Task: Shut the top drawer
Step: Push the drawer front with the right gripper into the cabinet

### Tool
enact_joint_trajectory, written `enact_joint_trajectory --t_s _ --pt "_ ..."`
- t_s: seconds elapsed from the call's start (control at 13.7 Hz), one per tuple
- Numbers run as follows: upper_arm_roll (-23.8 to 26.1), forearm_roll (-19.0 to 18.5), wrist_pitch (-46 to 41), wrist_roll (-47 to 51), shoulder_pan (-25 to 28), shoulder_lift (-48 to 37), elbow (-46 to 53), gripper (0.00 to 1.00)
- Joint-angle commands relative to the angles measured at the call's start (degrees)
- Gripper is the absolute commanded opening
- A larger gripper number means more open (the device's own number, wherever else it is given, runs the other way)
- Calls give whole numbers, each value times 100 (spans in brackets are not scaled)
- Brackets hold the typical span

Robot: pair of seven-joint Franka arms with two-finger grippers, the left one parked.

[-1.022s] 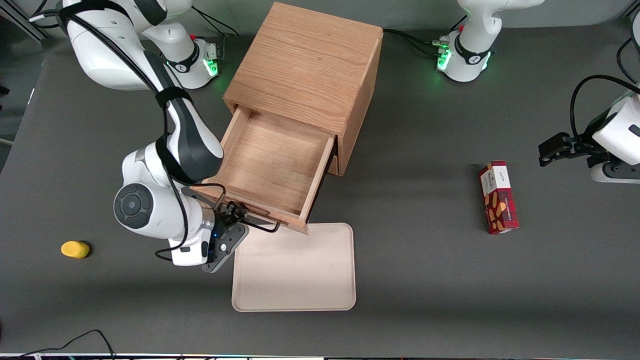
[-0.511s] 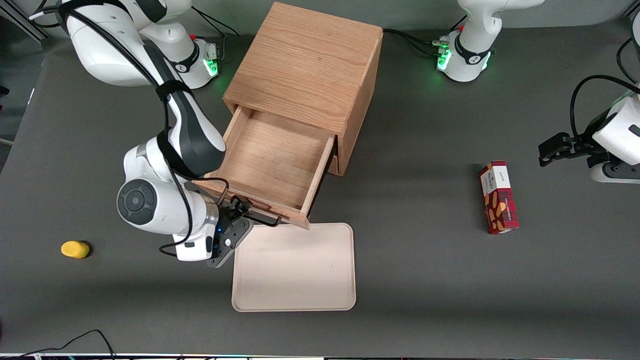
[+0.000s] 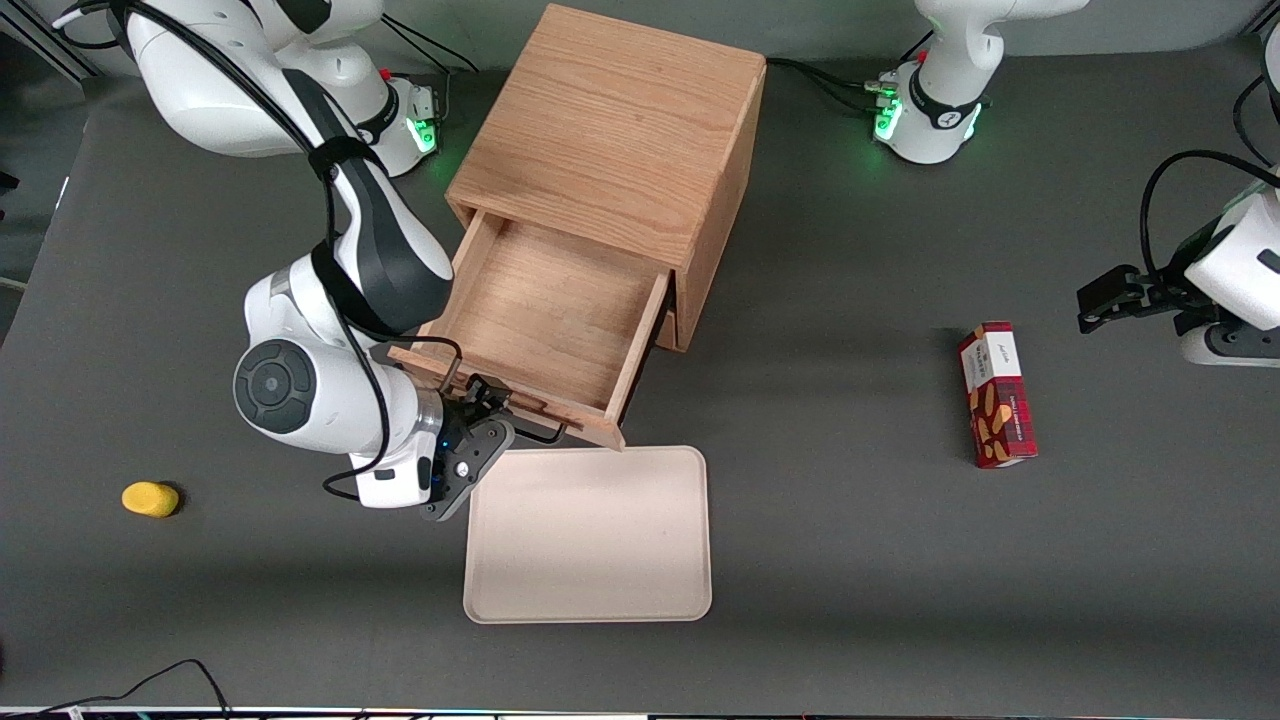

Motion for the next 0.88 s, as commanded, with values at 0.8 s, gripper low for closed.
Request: enact_joint_trajectory --t_s 0.8 --pt "24 -21 57 94 -46 -79 -300 100"
